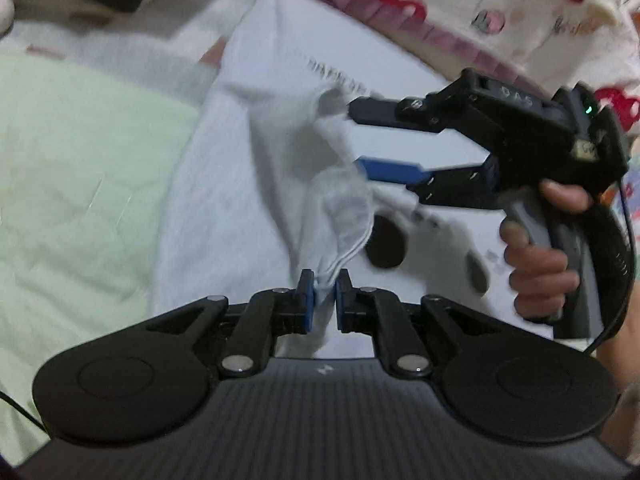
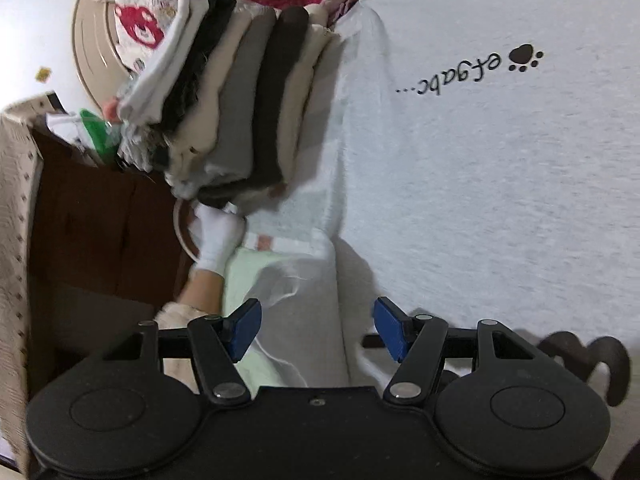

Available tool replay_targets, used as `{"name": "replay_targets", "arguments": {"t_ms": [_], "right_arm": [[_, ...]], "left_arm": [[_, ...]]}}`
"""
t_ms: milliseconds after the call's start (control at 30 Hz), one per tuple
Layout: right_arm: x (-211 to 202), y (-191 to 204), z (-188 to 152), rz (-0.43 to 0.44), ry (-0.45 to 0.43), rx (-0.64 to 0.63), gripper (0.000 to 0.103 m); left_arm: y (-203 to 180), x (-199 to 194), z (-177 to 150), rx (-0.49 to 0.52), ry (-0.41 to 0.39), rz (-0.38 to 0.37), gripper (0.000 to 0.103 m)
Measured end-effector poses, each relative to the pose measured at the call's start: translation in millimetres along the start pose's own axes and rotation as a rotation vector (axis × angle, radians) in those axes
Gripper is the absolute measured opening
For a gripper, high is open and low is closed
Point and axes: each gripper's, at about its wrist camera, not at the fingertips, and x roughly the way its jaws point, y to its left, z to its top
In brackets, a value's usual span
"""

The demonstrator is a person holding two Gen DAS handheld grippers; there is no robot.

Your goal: Fold clothes

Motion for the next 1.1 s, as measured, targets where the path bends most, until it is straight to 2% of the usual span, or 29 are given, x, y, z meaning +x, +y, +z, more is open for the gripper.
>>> {"name": "replay_targets", "arguments": {"t_ms": [67,100,233,300,433,500,567,667,900,967,1000,1033,1067,1100], "right_arm": [[4.2,-9.5,0.2,-0.035,-0.005,0.017,0.067],[4.7,-13.8,1.5,-0.044,-0.023,0.036,0.067],[1.5,-17.6,7.8,-0.039,-0.086,0.08,0.068],[-1.0,-16.8,11.1,-0.03,-0.116,0.094,0.068],[4.4,-18.2,8.3,0.057,-0.081,0.157,0.068],[7.8,-21.7,5.0,0.094,-0.067,0.2,0.068],[7.8,-21.1,2.0,0.045,-0.063,0.183,0.068],[4.3,-21.2,-0.3,-0.024,-0.075,0.134,0.068],[0.2,-39.1,-1.2,0.072,-0.075,0.155,0.068],[-2.2,-40.5,-3.4,0.092,-0.06,0.136,0.067],[-3.2,-40.0,-4.6,0.094,-0.049,0.119,0.065],[-4.1,-39.5,-5.9,0.095,-0.037,0.102,0.061],[-4.8,-37.6,-7.3,0.085,-0.026,0.072,0.058],[-4.3,-34.9,-8.5,0.066,-0.017,0.038,0.054]], "left_arm": [[1.7,-11.6,-1.3,-0.007,-0.012,-0.005,0.038],[2.8,-20.6,-3.0,-0.009,-0.017,-0.007,0.042],[15.8,-49.2,-7.4,-0.017,-0.044,0.019,0.049],[21.0,-55.9,-11.4,-0.016,-0.048,0.055,0.05],[23.3,-45.0,-11.7,0.016,-0.017,0.132,0.051],[20.4,-37.8,-11.2,0.042,0.012,0.156,0.06],[21.3,-35.4,-11.9,0.049,0.021,0.175,0.065],[22.6,-31.7,-13.0,0.059,0.034,0.203,0.067],[25.6,-23.2,-15.5,0.083,0.066,0.268,0.069],[26.5,-20.8,-16.2,0.09,0.075,0.287,0.062],[23.0,-16.9,-16.5,0.125,0.071,0.299,0.032],[18.8,-12.5,-16.9,0.165,0.065,0.312,0.017],[16.4,-8.4,-17.3,0.184,0.069,0.323,0.011],[14.3,-4.3,-17.6,0.198,0.074,0.333,0.011]]}}
